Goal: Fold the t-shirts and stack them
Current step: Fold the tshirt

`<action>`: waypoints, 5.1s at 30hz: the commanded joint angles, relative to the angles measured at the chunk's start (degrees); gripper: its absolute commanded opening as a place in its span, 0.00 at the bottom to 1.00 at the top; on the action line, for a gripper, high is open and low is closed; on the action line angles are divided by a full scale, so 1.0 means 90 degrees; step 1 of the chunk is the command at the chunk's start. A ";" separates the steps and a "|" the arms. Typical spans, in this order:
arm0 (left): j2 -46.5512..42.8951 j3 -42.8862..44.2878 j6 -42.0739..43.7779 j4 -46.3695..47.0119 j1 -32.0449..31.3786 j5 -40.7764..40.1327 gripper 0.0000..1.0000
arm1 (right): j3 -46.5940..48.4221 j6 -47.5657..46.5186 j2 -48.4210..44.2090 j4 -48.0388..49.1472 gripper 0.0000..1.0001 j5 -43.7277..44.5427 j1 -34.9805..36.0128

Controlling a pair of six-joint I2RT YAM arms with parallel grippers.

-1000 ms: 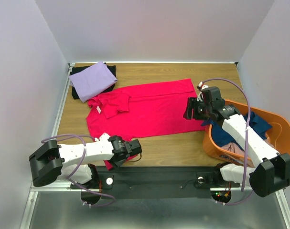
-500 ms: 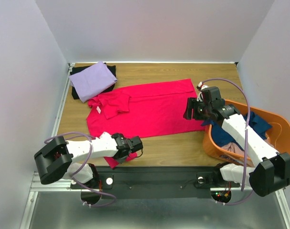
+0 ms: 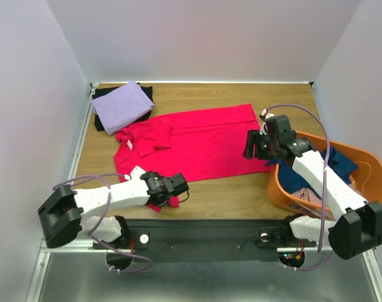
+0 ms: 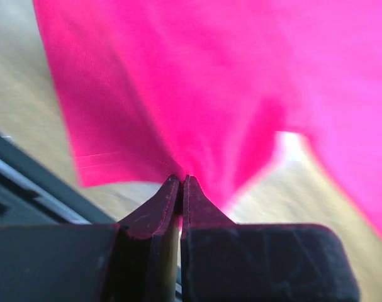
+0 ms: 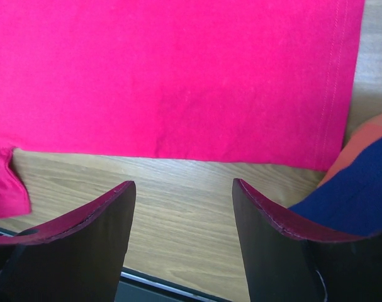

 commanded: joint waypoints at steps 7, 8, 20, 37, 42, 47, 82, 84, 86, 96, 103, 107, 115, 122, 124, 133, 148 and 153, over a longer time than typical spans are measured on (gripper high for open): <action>-0.2238 0.0138 0.1369 0.0258 0.1070 -0.1179 0.02 | 0.0190 -0.0015 0.0329 -0.0220 0.68 0.0247 -0.0031; -0.2386 0.0089 0.2136 0.0462 0.1218 -0.1140 0.02 | 0.0268 -0.0025 0.0407 -0.0240 0.68 0.0363 -0.0022; -0.1169 0.0448 0.6429 0.3248 0.3084 0.0773 0.00 | 0.1430 0.0121 0.1861 -0.0982 0.68 0.1505 0.0114; 0.0395 0.1915 0.8921 0.3199 0.4774 0.2160 0.00 | 0.1920 0.1809 0.3367 -0.1627 0.67 0.1732 0.1072; 0.0366 0.1739 0.9116 0.3306 0.4930 0.2463 0.00 | 0.1480 0.2191 0.3308 -0.1500 0.67 0.1614 0.1121; 0.0347 0.1758 0.9487 0.3287 0.5028 0.2552 0.00 | 0.1216 0.2640 0.3298 -0.1373 0.67 0.1731 0.1121; 0.0347 0.2042 1.0650 0.3355 0.5927 0.2805 0.00 | 0.0816 0.5785 0.3484 -0.1569 0.74 0.2874 0.1062; 0.0327 0.2003 1.0650 0.3355 0.5927 0.2835 0.00 | 0.0660 0.5902 0.3484 -0.1500 0.74 0.2903 0.1043; 0.0279 0.1944 1.0669 0.3375 0.5927 0.2854 0.00 | 0.0591 0.5951 0.3493 -0.1413 0.74 0.2923 0.0984; 0.0288 0.1954 1.0786 0.3326 0.5927 0.2835 0.00 | 0.0455 0.6234 0.3289 -0.1305 0.73 0.3332 0.0779; 0.0337 0.1973 1.0816 0.3316 0.5927 0.2874 0.00 | 0.0278 0.6284 0.2839 -0.1343 0.72 0.3616 0.0642; 0.0357 0.2022 1.0845 0.3267 0.5927 0.2855 0.00 | 0.0269 0.6342 0.2664 -0.1383 0.71 0.3704 0.0642; 0.0308 0.1993 1.0845 0.3219 0.5927 0.2796 0.00 | 0.0454 0.6245 0.3072 -0.1383 0.69 0.3987 0.0642; 0.0278 0.2071 1.0806 0.3179 0.5936 0.2747 0.00 | 0.0571 0.6089 0.3435 -0.1344 0.55 0.3968 0.0642; 0.0278 0.2090 1.0796 0.3160 0.5936 0.2737 0.00 | 0.0532 0.6069 0.3415 -0.1334 0.49 0.3939 0.0642; 0.0239 0.2071 1.0962 0.3004 0.5936 0.2825 0.00 | 0.0746 0.5659 0.3502 -0.1314 0.19 0.3900 0.0662; -0.0132 0.1817 1.1343 0.2857 0.5946 0.3469 0.00 | 0.1831 0.4614 0.3943 -0.2378 0.01 0.4524 0.1053; -0.0171 0.1758 1.1392 0.2769 0.5946 0.3645 0.00 | 0.1792 0.4720 0.3708 -0.2642 0.00 0.4622 0.1062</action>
